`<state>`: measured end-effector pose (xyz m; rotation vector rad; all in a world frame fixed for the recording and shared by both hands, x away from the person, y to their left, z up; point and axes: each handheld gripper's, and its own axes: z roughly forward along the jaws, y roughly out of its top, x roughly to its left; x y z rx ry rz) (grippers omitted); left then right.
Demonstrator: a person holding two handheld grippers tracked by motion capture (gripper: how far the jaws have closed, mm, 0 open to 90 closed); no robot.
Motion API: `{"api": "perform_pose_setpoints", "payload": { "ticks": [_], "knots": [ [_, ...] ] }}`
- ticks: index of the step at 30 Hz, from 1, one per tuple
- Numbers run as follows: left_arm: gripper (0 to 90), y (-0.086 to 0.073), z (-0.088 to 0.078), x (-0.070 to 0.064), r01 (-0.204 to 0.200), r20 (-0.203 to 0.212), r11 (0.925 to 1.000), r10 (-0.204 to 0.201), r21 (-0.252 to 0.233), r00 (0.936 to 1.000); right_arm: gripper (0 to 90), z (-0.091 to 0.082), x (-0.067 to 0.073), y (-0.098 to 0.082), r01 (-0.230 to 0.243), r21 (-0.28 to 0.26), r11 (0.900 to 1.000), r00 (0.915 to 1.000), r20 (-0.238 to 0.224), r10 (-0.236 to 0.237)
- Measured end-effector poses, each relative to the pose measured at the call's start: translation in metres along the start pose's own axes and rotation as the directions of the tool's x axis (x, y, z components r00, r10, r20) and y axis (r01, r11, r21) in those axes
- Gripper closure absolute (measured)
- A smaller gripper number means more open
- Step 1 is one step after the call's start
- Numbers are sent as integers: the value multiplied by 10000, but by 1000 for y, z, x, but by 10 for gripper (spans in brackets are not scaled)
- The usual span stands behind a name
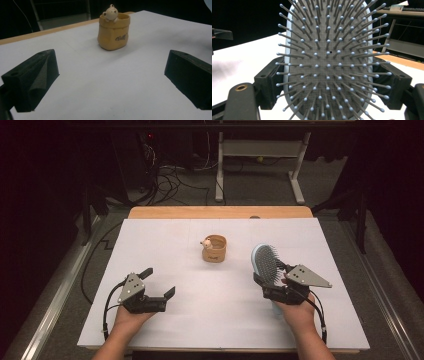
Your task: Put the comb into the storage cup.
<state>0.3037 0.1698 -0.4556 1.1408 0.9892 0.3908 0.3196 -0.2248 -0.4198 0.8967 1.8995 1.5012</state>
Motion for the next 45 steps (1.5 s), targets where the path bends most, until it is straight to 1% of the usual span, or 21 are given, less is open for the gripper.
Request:
{"api": "perform_pose_setpoints", "payload": {
  "ticks": [3,7,11,12,13,14,17,18,19,24,26,27,28,30,34,36,37,38,40,42,45],
  "knots": [
    [4,4,6,-1,17,16,9999,-17,-139,10000,206,1,0,0,-2,13,10000,10000,16,2],
    [4,9,15,-3,27,64,9998,-26,-183,10000,205,1,1,0,12,4,10000,10000,42,-12],
    [4,11,26,-7,161,194,9998,-159,-90,9997,206,1,1,1,36,-28,10000,10000,51,-36],
    [4,10,33,-10,168,287,9999,-168,26,9994,206,1,1,1,25,-53,10000,10000,51,-24],
    [4,10,33,-10,168,287,9999,-168,26,9994,206,1,1,1,25,-53,10000,10000,51,-24],
    [4,9,38,-13,155,381,9998,-159,118,9991,206,1,1,2,6,-72,10000,10000,44,-6],
    [4,6,46,-19,46,577,9999,-54,145,9983,206,0,2,3,29,-123,9999,10000,79,-28],
    [4,4,53,-22,54,662,9998,-65,175,9978,206,0,2,3,35,-121,9999,10000,93,-34],
    [4,4,53,-22,54,662,9998,-65,175,9978,206,0,2,3,35,-121,9999,10000,93,-34],
    [4,-3,67,-29,245,717,9985,-281,499,9970,206,0,2,3,91,-150,9998,9999,143,-89],
    [4,-7,69,-31,199,752,9980,-245,604,9969,205,-1,2,3,107,-170,9998,9998,162,-104],
    [4,-9,69,-33,254,832,9964,-322,811,9960,206,-1,2,3,107,-175,9998,9998,167,-104],
    [4,-9,69,-33,254,832,9964,-322,811,9960,206,-1,2,3,107,-175,9998,9998,167,-104],
    [4,-12,66,-35,286,947,9934,-392,1111,9947,206,0,3,3,126,-190,9997,9998,182,-122],
    [4,-13,64,-38,248,1137,9932,-378,1137,9928,206,2,4,4,151,-206,9997,9997,192,-147],
    [4,-13,62,-39,272,1237,9938,-406,1080,9915,206,2,5,4,162,-223,9996,9997,196,-158],
    [4,-13,60,-39,442,1324,9960,-543,781,9897,206,3,6,5,171,-232,9996,9997,200,-166],
    [4,-13,60,-39,442,1324,9960,-543,781,9897,205,3,6,5,159,-239,9996,9997,190,-154],
    [4,-13,58,-37,582,1309,9970,-645,512,9893,206,4,7,5,171,-230,9996,9997,173,-167],
    [4,-14,57,-34,646,1241,9966,-705,506,9898,206,5,8,5,175,-233,9996,9997,144,-171],
    [4,-14,57,-33,617,1214,9969,-673,490,9903,205,6,8,5,180,-249,9995,9998,134,-176]
  ]
}}
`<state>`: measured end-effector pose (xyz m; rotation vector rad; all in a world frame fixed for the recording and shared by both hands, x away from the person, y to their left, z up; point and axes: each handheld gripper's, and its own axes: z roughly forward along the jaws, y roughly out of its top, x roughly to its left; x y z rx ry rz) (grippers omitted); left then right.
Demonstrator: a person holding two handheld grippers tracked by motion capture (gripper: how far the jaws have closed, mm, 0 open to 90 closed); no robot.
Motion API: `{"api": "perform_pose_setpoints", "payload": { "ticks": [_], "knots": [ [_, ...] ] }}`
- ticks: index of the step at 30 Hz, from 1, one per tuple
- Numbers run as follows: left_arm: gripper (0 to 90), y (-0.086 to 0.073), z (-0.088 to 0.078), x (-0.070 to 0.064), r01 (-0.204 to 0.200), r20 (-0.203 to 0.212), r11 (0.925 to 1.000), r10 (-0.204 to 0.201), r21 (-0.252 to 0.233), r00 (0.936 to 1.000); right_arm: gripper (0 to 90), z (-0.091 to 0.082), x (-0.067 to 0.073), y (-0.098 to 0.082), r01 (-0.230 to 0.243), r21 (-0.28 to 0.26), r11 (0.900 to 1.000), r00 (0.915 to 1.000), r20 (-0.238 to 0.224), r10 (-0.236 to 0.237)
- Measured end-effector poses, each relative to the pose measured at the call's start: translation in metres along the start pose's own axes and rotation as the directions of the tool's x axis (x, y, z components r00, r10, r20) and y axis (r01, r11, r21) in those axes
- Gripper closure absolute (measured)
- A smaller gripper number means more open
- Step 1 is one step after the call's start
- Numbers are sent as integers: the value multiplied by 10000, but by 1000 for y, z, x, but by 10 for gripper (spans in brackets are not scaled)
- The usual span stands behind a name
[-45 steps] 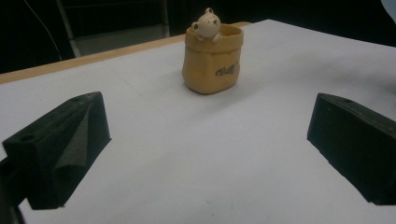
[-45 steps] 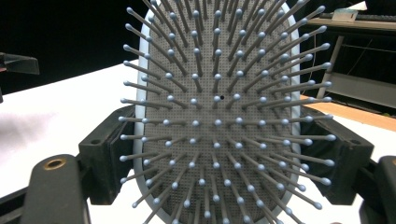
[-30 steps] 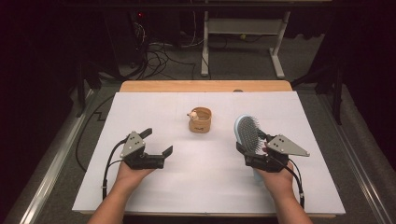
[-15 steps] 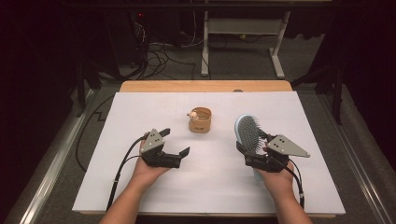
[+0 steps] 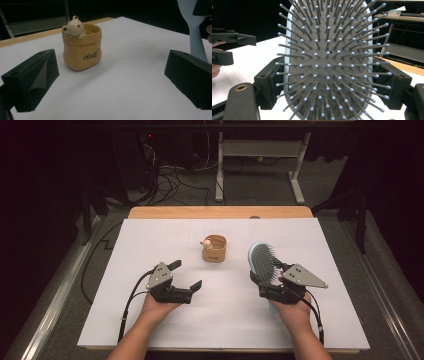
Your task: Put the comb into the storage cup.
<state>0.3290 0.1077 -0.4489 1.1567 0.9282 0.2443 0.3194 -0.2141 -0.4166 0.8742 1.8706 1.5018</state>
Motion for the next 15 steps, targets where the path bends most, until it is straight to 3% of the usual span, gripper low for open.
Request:
{"api": "perform_pose_setpoints", "payload": {
  "ticks": [15],
  "knots": [
    [11,4,-3,-12,35,312,9998,-30,-185,9995,206,25,18,11,678,-223,9974,9976,-141,-682]
  ]
}}
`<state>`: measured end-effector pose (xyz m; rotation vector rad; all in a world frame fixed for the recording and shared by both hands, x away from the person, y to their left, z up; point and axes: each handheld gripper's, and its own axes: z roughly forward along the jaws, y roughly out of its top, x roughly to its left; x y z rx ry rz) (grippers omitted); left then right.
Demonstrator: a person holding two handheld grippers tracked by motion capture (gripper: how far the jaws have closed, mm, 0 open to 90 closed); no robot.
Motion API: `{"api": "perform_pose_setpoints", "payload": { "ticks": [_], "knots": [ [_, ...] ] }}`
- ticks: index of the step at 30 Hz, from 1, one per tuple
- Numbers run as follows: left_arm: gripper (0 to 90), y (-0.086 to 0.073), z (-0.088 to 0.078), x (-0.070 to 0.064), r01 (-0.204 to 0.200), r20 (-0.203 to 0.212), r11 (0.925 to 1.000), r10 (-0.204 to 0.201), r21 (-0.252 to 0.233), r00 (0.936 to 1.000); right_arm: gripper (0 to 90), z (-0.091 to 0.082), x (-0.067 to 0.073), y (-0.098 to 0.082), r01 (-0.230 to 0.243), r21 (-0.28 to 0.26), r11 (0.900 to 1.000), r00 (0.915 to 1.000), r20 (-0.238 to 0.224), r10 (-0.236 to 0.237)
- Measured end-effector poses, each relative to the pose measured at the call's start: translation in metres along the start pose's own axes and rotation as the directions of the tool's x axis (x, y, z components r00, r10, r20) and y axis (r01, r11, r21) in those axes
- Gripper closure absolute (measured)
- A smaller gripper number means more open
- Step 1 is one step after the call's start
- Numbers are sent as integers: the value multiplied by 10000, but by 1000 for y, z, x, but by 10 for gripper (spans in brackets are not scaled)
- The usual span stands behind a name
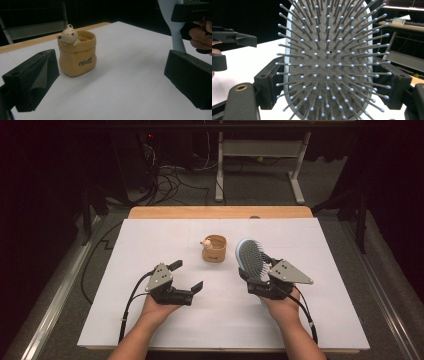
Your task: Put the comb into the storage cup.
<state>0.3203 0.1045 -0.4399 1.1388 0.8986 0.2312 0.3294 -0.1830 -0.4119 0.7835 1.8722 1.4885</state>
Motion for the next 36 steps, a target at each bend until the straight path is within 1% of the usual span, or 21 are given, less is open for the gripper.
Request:
{"api": "perform_pose_setpoints", "payload": {
  "ticks": [3,7,9,10,17,18,19,21,24,30,33,36],
  "knots": [
    [12,0,0,0,58,-65,10000,-58,56,10000,206,7,5,4,85,-88,9999,9999,-94,-86],
    [12,2,-1,-4,118,92,9999,-118,-4,9999,206,15,13,7,159,-158,9997,9996,-227,-163],
    [12,2,-2,-7,0,170,10000,0,-34,9999,206,20,19,7,160,-169,9997,9993,-337,-165],
    [12,2,-2,-8,-45,188,10000,46,-50,9998,206,20,19,7,160,-169,9997,9993,-337,-165],
    [4,5,-2,-13,86,355,9999,-82,-115,9993,206,26,30,11,527,-328,9981,9974,-476,-542],
    [5,5,-2,-14,123,357,9999,-119,-114,9993,205,26,32,11,588,-320,9978,9970,-492,-604],
    [4,6,-2,-15,144,369,9999,-140,-93,9992,205,27,36,10,717,-308,9970,9957,-563,-733],
    [4,6,-2,-16,182,377,9998,-179,-89,9991,205,28,38,9,760,-277,9967,9953,-578,-775],
    [5,6,-2,-20,95,442,9999,-91,-87,9990,205,29,44,7,956,-190,9952,9931,-664,-967],
    [4,8,-2,-25,152,519,9998,-148,-85,9985,206,33,53,4,1175,-57,9931,9895,-846,-1175],
    [4,10,-3,-28,282,575,9995,-275,-119,9980,205,34,56,4,1220,-78,9925,9885,-891,-1222],
    [5,12,-3,-31,206,644,9997,-196,-146,9977,205,34,59,4,1275,-116,9918,9874,-931,-1281]
  ]
}}
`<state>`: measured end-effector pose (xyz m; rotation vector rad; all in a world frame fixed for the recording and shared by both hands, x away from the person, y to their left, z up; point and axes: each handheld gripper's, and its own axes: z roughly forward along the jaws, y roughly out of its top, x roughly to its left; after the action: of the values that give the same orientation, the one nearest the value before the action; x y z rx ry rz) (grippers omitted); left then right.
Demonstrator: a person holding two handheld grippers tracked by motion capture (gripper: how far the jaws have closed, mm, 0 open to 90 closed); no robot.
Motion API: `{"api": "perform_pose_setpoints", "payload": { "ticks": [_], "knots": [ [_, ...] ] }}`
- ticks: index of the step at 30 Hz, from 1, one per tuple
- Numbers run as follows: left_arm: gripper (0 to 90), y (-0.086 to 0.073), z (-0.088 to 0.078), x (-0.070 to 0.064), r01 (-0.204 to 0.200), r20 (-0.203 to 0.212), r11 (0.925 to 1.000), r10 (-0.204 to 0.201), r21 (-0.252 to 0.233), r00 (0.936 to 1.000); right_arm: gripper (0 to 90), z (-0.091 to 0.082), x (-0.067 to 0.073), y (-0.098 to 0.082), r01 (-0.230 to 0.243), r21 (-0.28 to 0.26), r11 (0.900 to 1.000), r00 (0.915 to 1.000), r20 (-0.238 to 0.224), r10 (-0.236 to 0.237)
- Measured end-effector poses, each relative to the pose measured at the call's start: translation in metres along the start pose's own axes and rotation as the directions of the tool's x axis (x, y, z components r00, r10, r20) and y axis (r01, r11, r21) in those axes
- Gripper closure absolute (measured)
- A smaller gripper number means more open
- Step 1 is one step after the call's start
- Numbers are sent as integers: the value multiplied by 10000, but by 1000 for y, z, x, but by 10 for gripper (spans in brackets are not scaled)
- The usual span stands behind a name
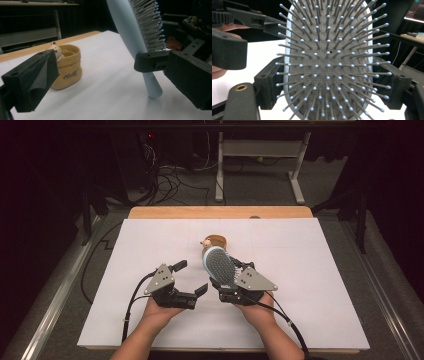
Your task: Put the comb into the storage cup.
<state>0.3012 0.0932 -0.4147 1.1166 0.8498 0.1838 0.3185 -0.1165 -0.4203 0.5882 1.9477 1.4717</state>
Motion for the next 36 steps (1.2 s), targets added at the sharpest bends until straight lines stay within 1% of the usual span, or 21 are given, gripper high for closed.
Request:
{"api": "perform_pose_setpoints", "payload": {
  "ticks": [7,9,20,23,25,32,36],
  "knots": [
    [5,2,1,-1,226,-19,9997,-226,-13,9997,205,1,2,1,28,-56,10000,10000,3,-28],
    [6,4,1,-1,304,7,9995,-304,-82,9995,206,1,3,1,53,-18,10000,10000,-17,-53],
    [11,9,6,-5,255,-18,9996,-256,-72,9997,206,3,5,0,104,1,9999,9999,-59,-104],
    [16,11,9,-8,435,-27,9990,-435,-88,9990,206,4,6,0,139,32,9999,9999,-80,-138],
    [17,10,12,-10,352,-12,9994,-352,-44,9994,206,5,7,-1,150,38,9999,9998,-87,-150],
    [24,8,16,-10,484,-53,9988,-485,-46,9988,205,8,11,-1,211,51,9998,9996,-162,-211],
    [27,9,17,-11,461,-81,9989,-461,-116,9989,206,10,15,0,274,89,9996,9993,-251,-272]
  ]
}}
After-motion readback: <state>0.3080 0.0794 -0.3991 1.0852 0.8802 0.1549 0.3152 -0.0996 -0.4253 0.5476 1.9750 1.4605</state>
